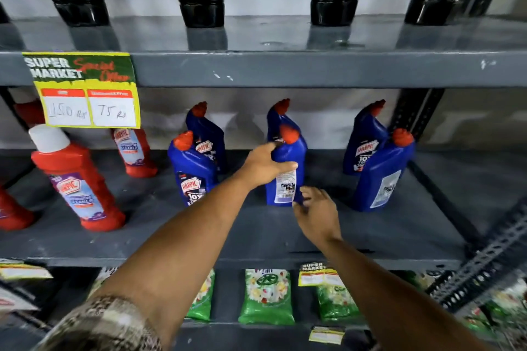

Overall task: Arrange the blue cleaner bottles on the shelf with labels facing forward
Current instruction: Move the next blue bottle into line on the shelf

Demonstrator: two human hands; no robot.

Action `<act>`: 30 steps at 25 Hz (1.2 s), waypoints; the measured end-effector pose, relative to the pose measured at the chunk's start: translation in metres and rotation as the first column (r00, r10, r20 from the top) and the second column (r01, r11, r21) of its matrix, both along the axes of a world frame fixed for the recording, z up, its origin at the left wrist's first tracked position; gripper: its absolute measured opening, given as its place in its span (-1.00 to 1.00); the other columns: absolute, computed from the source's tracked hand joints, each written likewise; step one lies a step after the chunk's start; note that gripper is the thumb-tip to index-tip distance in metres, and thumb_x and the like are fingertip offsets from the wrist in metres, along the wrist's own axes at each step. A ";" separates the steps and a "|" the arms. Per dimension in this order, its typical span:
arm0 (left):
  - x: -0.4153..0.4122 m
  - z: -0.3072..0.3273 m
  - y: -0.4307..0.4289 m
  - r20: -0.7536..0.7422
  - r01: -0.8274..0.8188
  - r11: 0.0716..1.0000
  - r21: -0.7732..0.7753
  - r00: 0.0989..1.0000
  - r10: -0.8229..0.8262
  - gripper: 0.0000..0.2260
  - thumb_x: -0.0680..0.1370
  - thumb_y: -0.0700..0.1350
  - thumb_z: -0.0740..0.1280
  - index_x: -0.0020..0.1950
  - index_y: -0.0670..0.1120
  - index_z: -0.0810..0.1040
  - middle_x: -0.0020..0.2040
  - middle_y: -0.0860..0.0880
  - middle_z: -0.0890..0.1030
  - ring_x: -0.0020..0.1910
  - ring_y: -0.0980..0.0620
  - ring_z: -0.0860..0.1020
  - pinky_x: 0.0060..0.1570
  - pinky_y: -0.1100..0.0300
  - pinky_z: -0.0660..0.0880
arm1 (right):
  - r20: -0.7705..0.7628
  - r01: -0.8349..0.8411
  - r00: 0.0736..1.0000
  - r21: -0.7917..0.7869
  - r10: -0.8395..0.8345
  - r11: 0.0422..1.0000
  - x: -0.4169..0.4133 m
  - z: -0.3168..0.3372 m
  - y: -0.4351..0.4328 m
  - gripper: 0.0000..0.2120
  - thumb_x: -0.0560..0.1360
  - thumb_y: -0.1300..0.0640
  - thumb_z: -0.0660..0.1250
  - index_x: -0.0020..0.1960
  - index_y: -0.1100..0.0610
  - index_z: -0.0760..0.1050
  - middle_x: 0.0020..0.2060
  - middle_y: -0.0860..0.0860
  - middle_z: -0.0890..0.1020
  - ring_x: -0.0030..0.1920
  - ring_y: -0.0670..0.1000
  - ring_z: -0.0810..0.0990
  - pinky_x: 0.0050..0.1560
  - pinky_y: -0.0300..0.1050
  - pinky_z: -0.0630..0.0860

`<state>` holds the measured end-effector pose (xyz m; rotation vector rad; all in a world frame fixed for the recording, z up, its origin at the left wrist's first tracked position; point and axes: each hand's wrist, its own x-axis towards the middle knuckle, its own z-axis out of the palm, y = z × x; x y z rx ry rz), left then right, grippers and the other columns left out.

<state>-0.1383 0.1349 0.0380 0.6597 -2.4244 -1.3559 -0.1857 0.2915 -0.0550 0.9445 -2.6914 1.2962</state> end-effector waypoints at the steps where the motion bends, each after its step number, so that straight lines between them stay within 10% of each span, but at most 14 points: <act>1: -0.001 0.002 0.000 0.007 0.012 1.000 0.016 1.000 -0.013 -0.58 0.35 -0.02 0.54 0.16 -0.05 0.58 0.08 -0.03 0.69 0.01 0.01 0.66 0.10 0.08 0.57 | 0.032 0.004 0.999 -0.023 -0.003 1.000 0.000 0.000 0.000 -0.61 0.41 0.08 0.39 0.22 0.12 0.51 0.09 0.10 0.58 -0.04 0.05 0.63 0.02 0.05 0.60; 10: -0.010 0.022 0.007 -0.007 -0.099 0.989 -0.106 0.995 0.099 -0.58 0.26 0.10 0.56 0.01 -0.06 0.57 -0.02 -0.03 0.69 -0.09 0.00 0.66 0.02 0.01 0.61 | 0.019 -0.037 0.999 -0.060 0.038 0.998 0.006 0.010 -0.007 -0.53 0.40 0.02 0.41 0.26 0.12 0.44 0.20 0.10 0.48 0.07 0.09 0.60 0.07 -0.01 0.56; 15: -0.019 0.070 0.024 -0.023 -0.295 0.951 -0.088 0.956 0.294 -0.54 0.09 0.16 0.52 -0.14 -0.01 0.53 -0.14 -0.01 0.66 -0.17 -0.01 0.64 -0.13 0.06 0.64 | -0.032 0.024 0.999 -0.182 -0.030 0.983 0.014 0.030 -0.030 -0.11 0.31 -0.09 0.51 0.45 0.22 0.17 0.43 0.16 0.30 0.42 0.13 0.28 0.39 0.00 0.31; 19: -0.019 0.074 0.026 0.096 -0.129 0.990 0.047 0.988 0.124 -0.30 0.03 0.16 0.54 0.13 -0.01 0.55 0.02 -0.04 0.68 -0.08 -0.02 0.66 -0.20 0.07 0.66 | 0.097 0.098 0.993 -0.308 -0.071 0.946 0.000 0.043 -0.035 -0.44 0.37 0.05 0.48 0.29 0.18 0.39 0.22 0.15 0.48 0.17 0.03 0.49 0.11 -0.19 0.39; 23: 0.008 0.088 0.005 0.169 0.243 0.957 0.155 0.948 -0.268 -0.58 0.43 -0.13 0.48 0.25 -0.07 0.49 0.08 -0.01 0.65 -0.02 0.06 0.62 -0.19 0.20 0.57 | 0.141 -0.060 0.983 -0.335 0.114 0.940 -0.025 0.033 -0.019 -0.59 0.29 -0.03 0.49 0.08 0.03 0.49 0.04 0.11 0.60 0.04 0.00 0.56 0.07 -0.07 0.51; 30: 0.014 0.042 -0.005 -0.093 0.112 0.982 0.149 0.991 -0.099 -0.72 0.41 -0.23 0.50 0.08 -0.15 0.54 0.07 -0.20 0.65 0.04 -0.13 0.63 0.11 -0.10 0.55 | 0.311 -0.298 0.863 -0.324 0.398 0.898 -0.045 0.030 0.001 -0.47 0.41 0.23 0.45 0.33 0.07 0.37 0.19 0.08 0.61 0.18 -0.01 0.60 0.24 0.04 0.53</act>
